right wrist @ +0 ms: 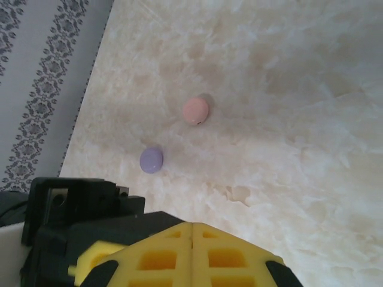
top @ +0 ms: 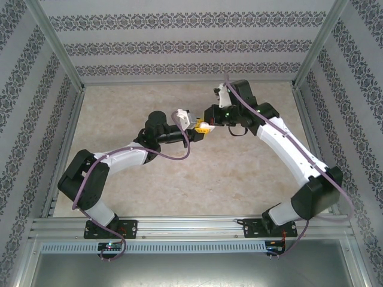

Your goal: Insert wireless bluetooth earbuds into charging case

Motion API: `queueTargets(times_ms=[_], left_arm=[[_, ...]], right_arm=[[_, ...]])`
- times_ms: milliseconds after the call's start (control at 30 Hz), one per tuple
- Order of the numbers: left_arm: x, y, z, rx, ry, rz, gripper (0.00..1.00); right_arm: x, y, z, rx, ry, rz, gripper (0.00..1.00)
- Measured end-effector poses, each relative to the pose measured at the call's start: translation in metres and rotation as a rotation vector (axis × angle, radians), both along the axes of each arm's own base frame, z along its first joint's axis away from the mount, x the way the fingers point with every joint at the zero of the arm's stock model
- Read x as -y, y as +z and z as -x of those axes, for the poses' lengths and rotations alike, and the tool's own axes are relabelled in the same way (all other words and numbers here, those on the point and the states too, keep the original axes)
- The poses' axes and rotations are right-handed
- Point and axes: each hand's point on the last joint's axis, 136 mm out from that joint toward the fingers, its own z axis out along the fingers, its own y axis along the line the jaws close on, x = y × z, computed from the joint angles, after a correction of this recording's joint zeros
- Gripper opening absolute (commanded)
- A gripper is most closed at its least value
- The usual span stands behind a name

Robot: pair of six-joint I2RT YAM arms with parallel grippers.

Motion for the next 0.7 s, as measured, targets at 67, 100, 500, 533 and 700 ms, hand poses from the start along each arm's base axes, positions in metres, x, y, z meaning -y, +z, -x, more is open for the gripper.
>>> queueTargets(times_ms=[67,100,500,533,700], left_arm=[[-0.001,0.003,-0.001,0.004,0.001,0.013,0.00],[-0.001,0.005,-0.002,0.005,0.005,0.018,0.00],[-0.017,-0.003,-0.022,-0.057,0.117,0.037,0.00],[-0.018,-0.006,-0.022,-0.071,0.123,0.037,0.00],[-0.015,-0.031,-0.032,-0.178,0.145,0.033,0.00]], right_arm=[[0.006,0.007,0.003,0.028,-0.026,-0.010,0.00],[0.011,0.010,0.004,0.040,-0.050,-0.017,0.00],[0.105,0.014,-0.005,0.106,-0.440,-0.071,0.02],[0.108,0.008,-0.003,0.100,-0.451,-0.067,0.02],[0.118,-0.039,0.011,0.030,-0.488,-0.020,0.02]])
